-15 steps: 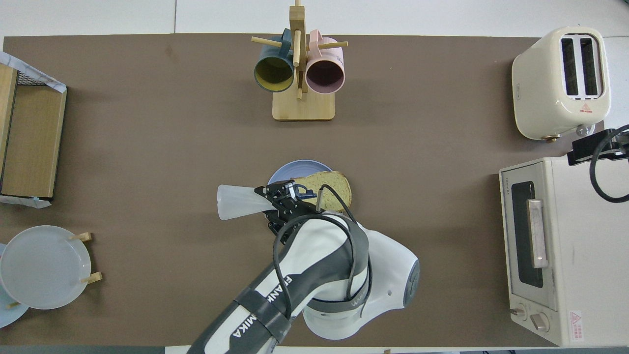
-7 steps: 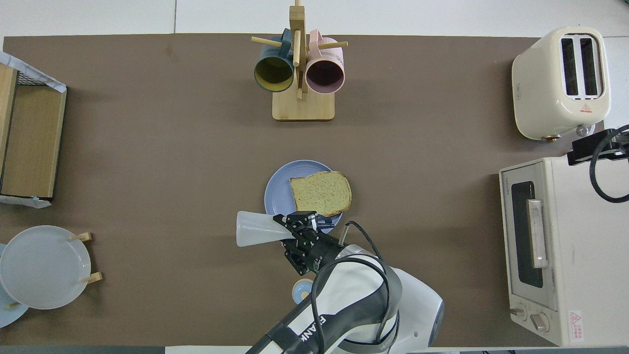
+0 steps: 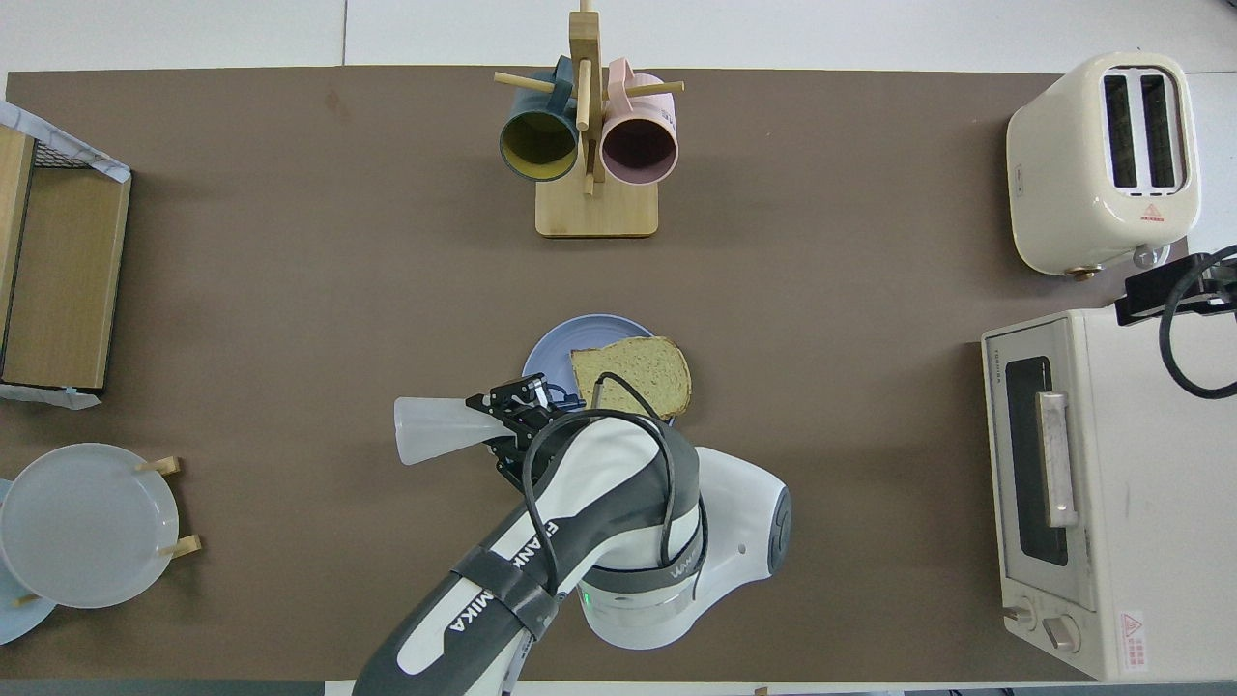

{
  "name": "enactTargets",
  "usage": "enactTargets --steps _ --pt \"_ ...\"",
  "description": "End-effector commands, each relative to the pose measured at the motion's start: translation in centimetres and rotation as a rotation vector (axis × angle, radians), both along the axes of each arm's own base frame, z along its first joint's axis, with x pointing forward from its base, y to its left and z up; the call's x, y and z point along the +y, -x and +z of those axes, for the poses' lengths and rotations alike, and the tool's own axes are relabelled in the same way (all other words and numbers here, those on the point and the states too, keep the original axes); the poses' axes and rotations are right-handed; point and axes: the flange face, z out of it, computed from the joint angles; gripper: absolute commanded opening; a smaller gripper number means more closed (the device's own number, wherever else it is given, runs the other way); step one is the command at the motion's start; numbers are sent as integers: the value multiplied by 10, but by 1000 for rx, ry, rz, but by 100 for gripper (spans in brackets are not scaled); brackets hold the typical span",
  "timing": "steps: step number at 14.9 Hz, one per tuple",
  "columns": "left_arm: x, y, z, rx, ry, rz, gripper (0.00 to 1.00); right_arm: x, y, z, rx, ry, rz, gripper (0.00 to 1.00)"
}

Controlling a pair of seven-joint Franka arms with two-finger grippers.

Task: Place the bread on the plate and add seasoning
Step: 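Tilt and shake the bottle over the bread with the left gripper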

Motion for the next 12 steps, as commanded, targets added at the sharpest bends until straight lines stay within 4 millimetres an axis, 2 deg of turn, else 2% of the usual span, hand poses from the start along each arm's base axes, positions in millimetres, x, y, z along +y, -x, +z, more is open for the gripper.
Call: enactTargets --steps 1,4,6,9,12 --pt "23 -21 -1 -3 -5 57 0 -3 6 0 -9 -2 6 100" --pt "22 -24 1 -14 -10 49 0 -3 6 0 -9 -2 6 100" --pt "14 -16 2 -12 -5 34 0 -3 6 0 -9 -2 6 100" --pt "-9 3 10 -18 9 -6 0 -3 6 0 -9 -2 6 100" --pt "-32 33 13 -15 9 -50 0 -3 6 0 -9 -2 6 100"
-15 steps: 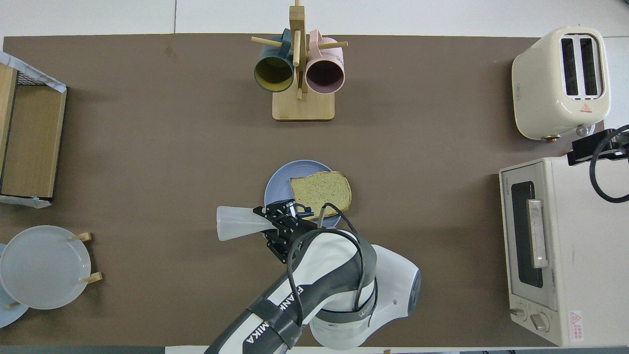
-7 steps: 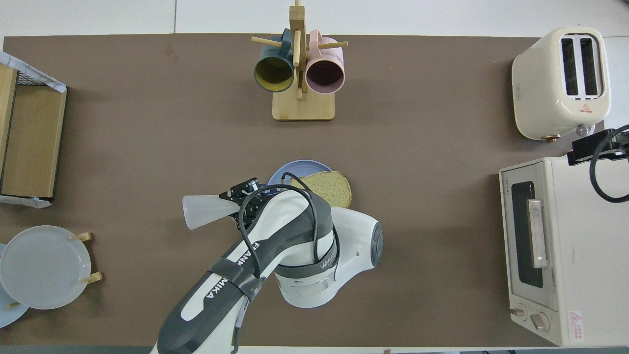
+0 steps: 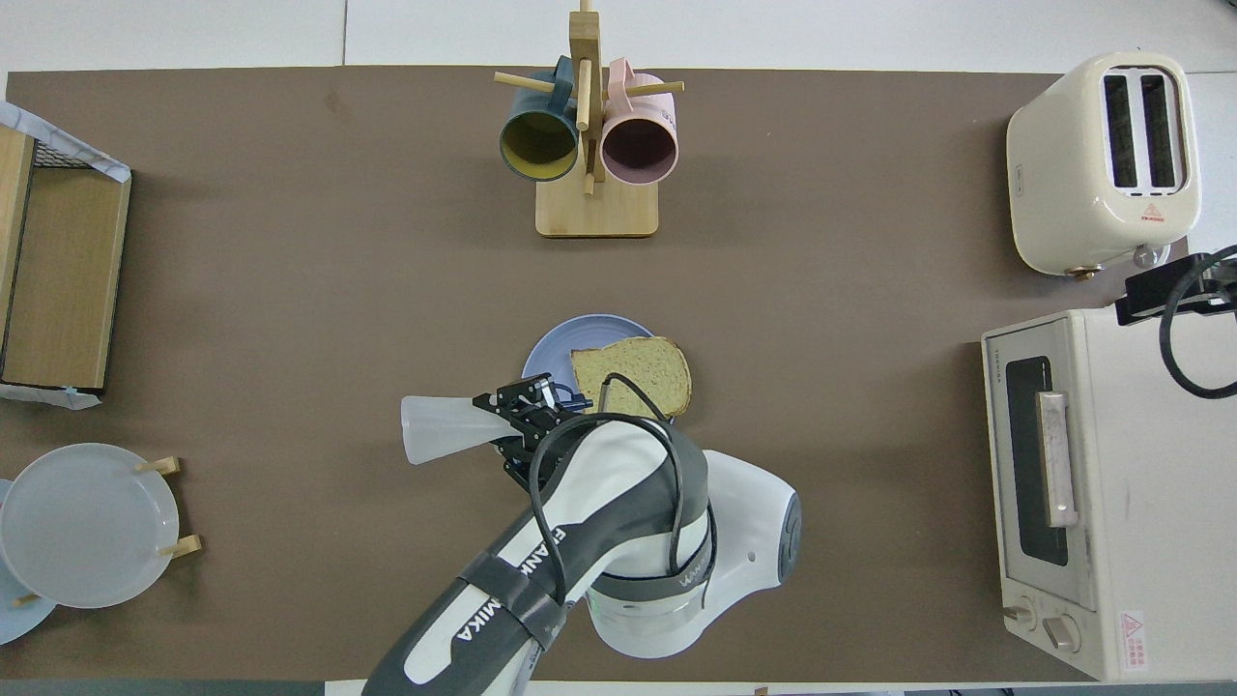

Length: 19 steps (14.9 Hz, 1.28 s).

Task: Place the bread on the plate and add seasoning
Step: 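Tilt and shake the bottle over the bread with the left gripper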

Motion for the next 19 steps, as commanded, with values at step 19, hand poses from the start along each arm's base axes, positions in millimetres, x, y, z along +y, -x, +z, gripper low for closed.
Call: enactTargets --steps 19 --pt "82 -124 -1 -113 129 174 0 -3 6 0 -9 -2 8 100"
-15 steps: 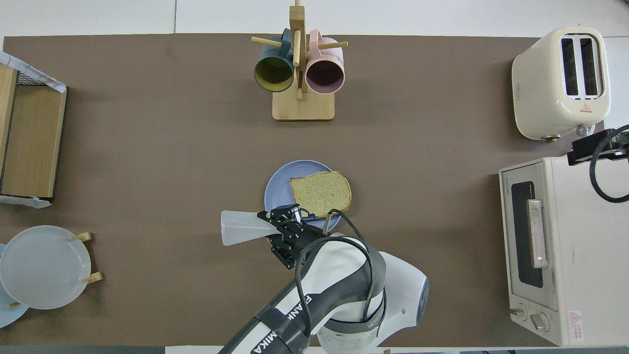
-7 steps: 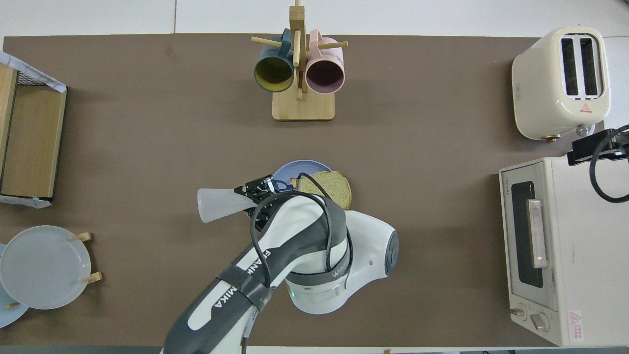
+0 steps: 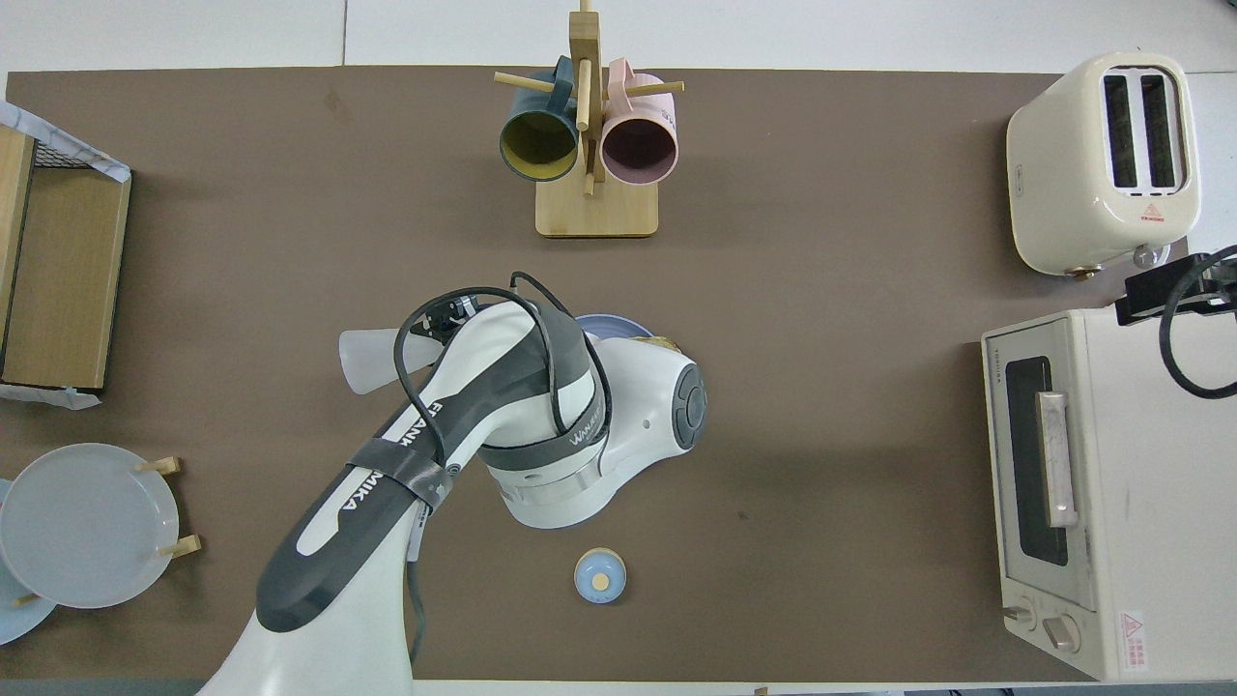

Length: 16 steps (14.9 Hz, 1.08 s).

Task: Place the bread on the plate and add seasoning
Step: 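Tilt and shake the bottle over the bread with the left gripper, then carry the bottle away from the plate with the left gripper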

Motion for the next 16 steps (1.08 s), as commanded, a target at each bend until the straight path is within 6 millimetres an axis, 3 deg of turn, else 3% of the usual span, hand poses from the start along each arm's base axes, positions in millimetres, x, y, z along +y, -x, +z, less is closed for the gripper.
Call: enactTargets --steps 1,5,9,10,13,16 --pt "16 -22 12 -54 59 40 0 -3 6 0 -9 -2 6 100" --pt "46 -42 54 -82 186 112 0 -3 6 0 -9 -2 6 100" --pt "59 -40 99 -92 317 184 0 -3 6 0 -9 -2 6 100" --pt "70 -43 109 -96 347 216 0 -3 6 0 -9 -2 6 100" --pt "78 -50 142 -108 462 286 0 -3 6 0 -9 -2 6 100" --pt "105 -49 182 -129 579 369 0 -3 6 0 -9 -2 6 100"
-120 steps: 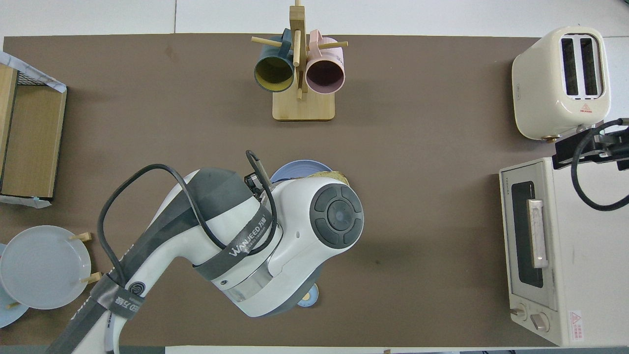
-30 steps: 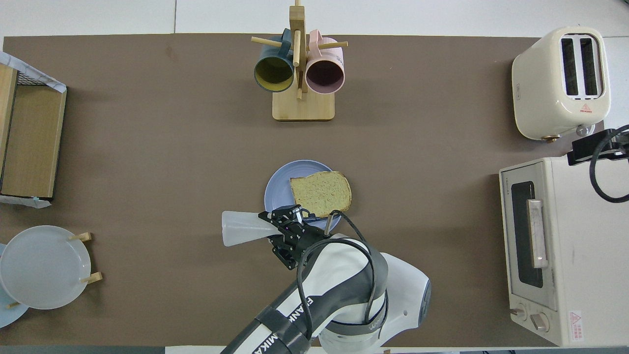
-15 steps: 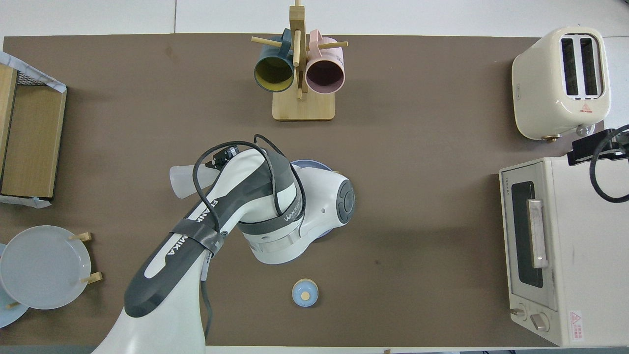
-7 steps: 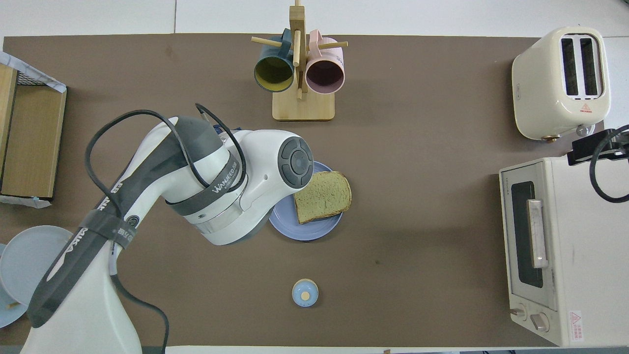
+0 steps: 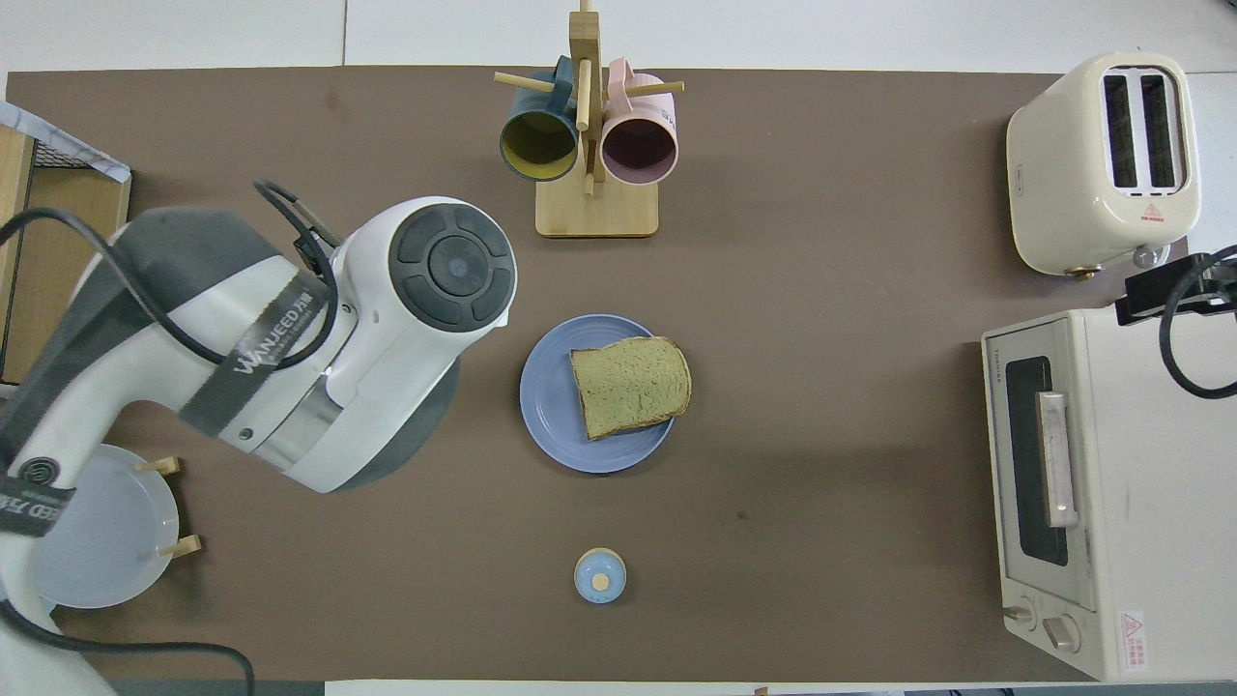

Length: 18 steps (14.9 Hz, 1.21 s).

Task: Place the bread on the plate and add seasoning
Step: 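Carry the bottle away from the plate with the left gripper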

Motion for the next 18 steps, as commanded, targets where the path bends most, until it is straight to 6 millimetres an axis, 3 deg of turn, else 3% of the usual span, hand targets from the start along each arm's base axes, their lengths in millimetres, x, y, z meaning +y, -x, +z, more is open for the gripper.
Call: enactTargets --steps 1,5,9,14,18 --pt "30 1 40 -28 120 77 0 -3 6 0 -9 -2 6 100" --pt "59 6 72 -34 271 185 0 -3 6 0 -9 -2 6 100" --pt "59 8 84 -73 394 291 0 -3 6 0 -9 -2 6 100" --pt "55 6 87 -145 474 371 0 -3 6 0 -9 -2 6 100" --pt "78 4 86 -187 564 431 0 -3 6 0 -9 -2 6 100"
